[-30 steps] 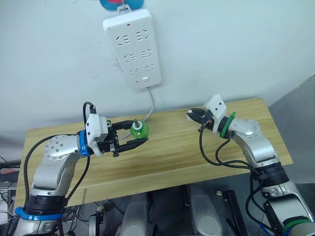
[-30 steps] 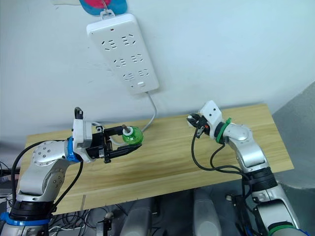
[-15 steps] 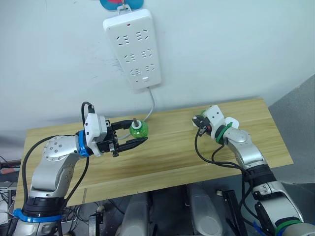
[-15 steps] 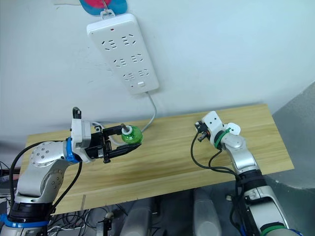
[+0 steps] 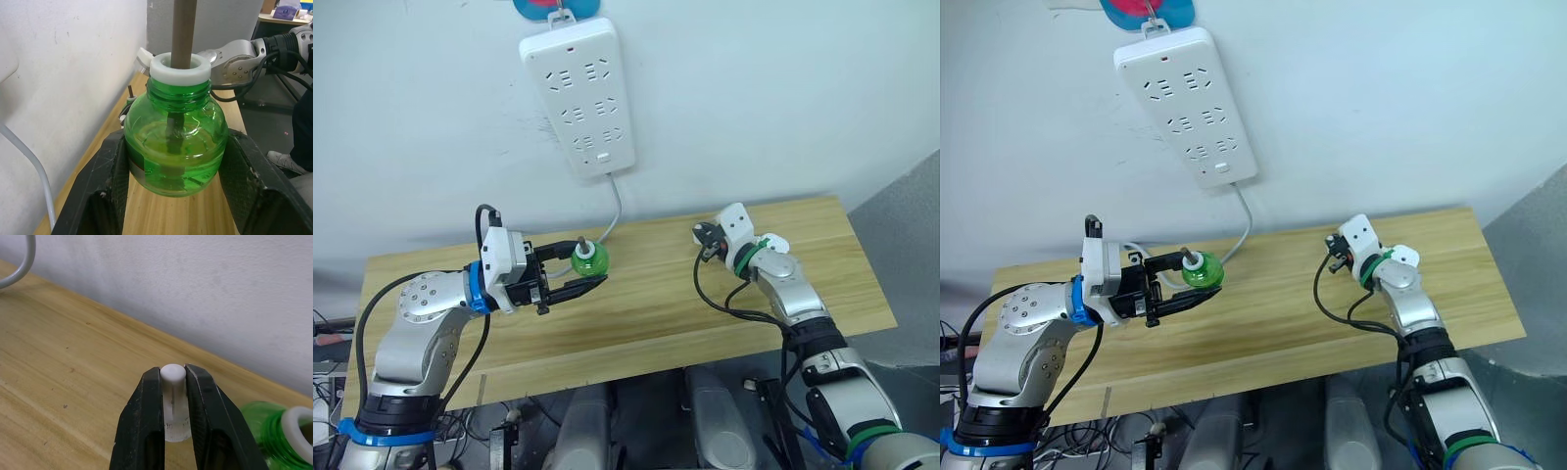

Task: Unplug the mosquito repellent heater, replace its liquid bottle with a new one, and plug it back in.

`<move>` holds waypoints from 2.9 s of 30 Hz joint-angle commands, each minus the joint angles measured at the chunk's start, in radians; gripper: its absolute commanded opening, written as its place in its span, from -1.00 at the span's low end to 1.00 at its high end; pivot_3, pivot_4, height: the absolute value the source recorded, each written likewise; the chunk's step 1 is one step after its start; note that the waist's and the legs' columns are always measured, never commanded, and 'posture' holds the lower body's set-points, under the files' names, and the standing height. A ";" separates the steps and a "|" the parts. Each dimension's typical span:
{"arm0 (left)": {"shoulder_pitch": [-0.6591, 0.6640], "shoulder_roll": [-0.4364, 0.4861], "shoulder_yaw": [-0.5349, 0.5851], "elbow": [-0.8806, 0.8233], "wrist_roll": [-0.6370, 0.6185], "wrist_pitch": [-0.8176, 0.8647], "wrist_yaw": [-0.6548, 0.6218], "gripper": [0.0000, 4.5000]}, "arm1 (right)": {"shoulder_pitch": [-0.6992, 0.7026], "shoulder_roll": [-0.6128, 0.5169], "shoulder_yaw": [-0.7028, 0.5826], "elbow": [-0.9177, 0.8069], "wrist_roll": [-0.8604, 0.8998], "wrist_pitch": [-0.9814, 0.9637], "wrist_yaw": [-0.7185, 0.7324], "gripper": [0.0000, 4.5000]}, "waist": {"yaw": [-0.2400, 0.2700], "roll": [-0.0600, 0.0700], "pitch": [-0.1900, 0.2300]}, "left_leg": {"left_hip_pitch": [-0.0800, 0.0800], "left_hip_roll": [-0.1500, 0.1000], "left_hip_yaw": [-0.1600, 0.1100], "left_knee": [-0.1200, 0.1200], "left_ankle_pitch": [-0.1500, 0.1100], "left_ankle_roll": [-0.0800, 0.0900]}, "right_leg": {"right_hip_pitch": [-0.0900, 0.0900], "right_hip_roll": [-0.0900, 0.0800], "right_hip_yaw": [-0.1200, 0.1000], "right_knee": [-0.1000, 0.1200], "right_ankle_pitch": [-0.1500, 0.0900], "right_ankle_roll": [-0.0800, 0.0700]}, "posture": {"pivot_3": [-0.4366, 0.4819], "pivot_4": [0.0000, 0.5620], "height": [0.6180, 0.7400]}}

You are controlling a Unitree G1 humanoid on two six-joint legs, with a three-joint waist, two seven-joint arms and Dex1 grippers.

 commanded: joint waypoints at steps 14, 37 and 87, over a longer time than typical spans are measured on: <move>0.015 0.009 0.027 -0.038 -0.027 -0.004 0.007 -0.01 | -0.006 0.006 -0.013 0.031 -0.028 -0.021 0.000 -0.86 | 0.000 0.000 0.000 | 0.000 0.000 0.000 0.000 0.000 0.000 | 0.000 0.000 0.000 0.000 0.000 0.000 | -0.35 0.29 0.90; 0.060 -0.023 0.031 -0.032 -0.011 -0.057 0.031 -0.01 | 0.187 -0.093 -0.029 -0.633 0.081 0.299 0.102 0.48 | 0.000 0.000 0.000 | 0.000 0.000 -0.001 -0.001 0.000 0.000 | 0.000 0.000 0.001 -0.001 0.000 0.000 | -0.42 0.22 0.90; 0.289 -0.109 0.039 -0.128 0.031 -0.143 0.196 -0.01 | 0.520 -0.116 0.032 -1.217 0.199 0.698 0.009 0.48 | 0.002 0.001 -0.060 | 0.001 0.000 -0.001 -0.001 -0.004 0.007 | 0.003 0.001 0.001 -0.006 0.000 0.000 | -0.44 0.06 0.90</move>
